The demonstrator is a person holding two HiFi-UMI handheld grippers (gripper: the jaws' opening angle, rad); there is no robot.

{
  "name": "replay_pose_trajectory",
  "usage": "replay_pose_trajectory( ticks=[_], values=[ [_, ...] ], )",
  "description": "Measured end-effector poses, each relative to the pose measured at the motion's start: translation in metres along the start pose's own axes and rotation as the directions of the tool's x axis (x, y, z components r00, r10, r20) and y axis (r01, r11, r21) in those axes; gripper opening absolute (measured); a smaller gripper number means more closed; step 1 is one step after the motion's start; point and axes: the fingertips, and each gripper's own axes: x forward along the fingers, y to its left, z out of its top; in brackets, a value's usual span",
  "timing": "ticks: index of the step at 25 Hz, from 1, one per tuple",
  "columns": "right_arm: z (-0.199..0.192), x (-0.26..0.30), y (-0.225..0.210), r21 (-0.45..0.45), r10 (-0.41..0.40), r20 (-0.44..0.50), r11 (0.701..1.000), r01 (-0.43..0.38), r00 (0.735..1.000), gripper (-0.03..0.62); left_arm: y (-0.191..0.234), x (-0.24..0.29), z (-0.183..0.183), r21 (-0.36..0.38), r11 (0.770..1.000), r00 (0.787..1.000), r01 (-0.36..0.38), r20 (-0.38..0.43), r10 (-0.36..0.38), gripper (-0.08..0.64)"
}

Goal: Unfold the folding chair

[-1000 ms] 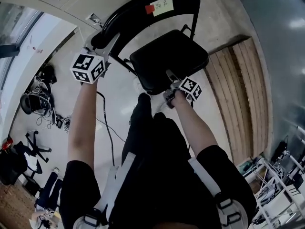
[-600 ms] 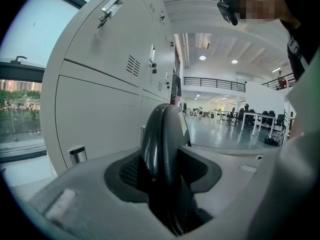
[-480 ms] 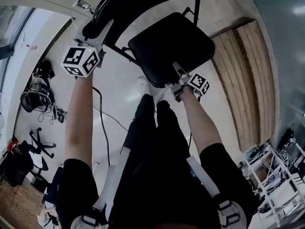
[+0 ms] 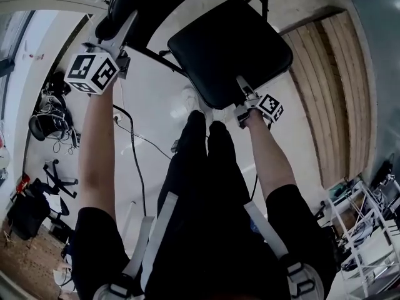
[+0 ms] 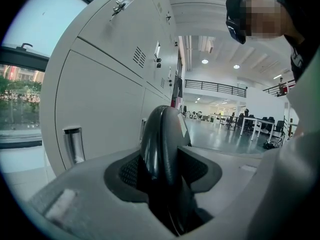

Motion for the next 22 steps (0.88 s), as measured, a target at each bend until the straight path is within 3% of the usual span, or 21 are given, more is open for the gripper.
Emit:
replay_pose_trajectory(
  ticks=[8,15,19,22],
  values=[
    [0.002,-0.008,-0.033,0.007,-0.01,0.005,1.0,0.01,1.0,0.242,-0.01,0.0,-0.011,0.002,1.0,1.0,0.012,0.018,-0.012,0.184],
    [0.001,-0.018,-0.07,-0.009,-0.141,-0.025,0.99,0.141,0.99,0.317,-0.015,0.001,-0.024,-0.05,0.999,1.0,0.001,0.002,-0.001,0.179],
    [-0.003,-0.031,-0.101,-0.029,-0.288,-0.069,0.958,0.286,0.955,0.363,-0.024,0.0,-0.035,-0.056,0.998,1.0,0.005,-0.01,-0.006,0.178],
    [-0.006,-0.044,-0.124,-0.056,-0.421,-0.09,0.907,0.418,0.902,0.393,-0.034,0.0,-0.043,-0.083,0.997,1.0,0.006,-0.018,-0.008,0.173]
  ],
)
